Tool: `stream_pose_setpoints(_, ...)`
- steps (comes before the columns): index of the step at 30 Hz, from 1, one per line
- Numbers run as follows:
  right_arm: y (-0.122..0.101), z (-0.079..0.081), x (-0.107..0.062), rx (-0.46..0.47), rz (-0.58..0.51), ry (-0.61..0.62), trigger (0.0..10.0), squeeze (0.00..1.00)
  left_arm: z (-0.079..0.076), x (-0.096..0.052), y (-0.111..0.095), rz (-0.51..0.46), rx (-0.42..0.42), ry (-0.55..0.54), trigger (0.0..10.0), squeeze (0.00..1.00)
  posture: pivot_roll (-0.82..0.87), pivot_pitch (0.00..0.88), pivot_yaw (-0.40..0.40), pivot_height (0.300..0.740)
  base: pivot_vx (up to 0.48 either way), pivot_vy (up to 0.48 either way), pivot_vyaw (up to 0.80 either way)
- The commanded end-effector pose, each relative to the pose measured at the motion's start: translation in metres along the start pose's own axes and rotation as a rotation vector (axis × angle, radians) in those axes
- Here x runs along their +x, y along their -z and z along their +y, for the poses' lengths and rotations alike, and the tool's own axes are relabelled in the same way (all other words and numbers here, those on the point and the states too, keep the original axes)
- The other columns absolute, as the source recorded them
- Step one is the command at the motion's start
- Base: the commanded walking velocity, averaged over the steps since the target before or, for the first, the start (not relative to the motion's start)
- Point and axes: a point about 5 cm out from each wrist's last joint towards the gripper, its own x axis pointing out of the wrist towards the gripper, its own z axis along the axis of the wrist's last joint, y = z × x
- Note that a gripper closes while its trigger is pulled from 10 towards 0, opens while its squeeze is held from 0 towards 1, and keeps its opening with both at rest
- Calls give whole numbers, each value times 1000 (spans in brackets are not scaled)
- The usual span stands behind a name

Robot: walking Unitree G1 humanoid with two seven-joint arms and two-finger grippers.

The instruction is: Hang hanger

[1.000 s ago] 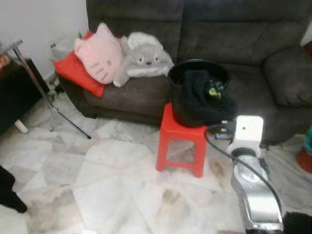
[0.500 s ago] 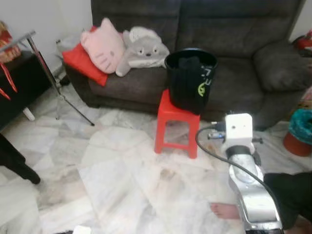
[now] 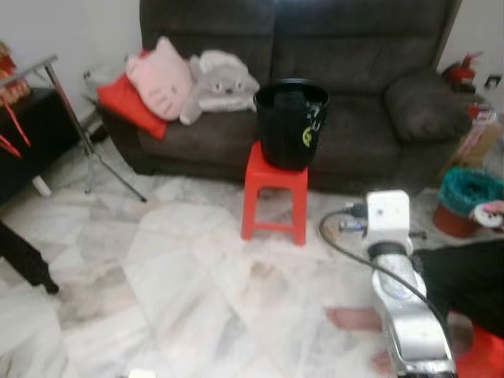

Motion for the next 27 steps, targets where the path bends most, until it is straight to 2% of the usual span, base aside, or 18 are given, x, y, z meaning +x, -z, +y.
stream_pose_setpoints(1,-2,3,1,13,-7,-12,10000,0,3,0,-1,-9,-5,-1,10000,0,-122,0,32,740,274,0,0)
stream_pose_setpoints(15,2,4,0,9,2,-14,10000,0,12,5,-26,-41,0,-6,10000,0,-124,0,30,740,309,0,0)
stream_pose_setpoints(25,2,4,0,4,1,-19,10000,0,14,4,-26,-49,3,-4,10000,0,-125,0,30,740,314,0,0)
stream_pose_setpoints(27,2,5,0,2,1,-21,10000,0,14,3,-20,-39,4,-5,10000,0,-128,0,30,740,311,0,0)
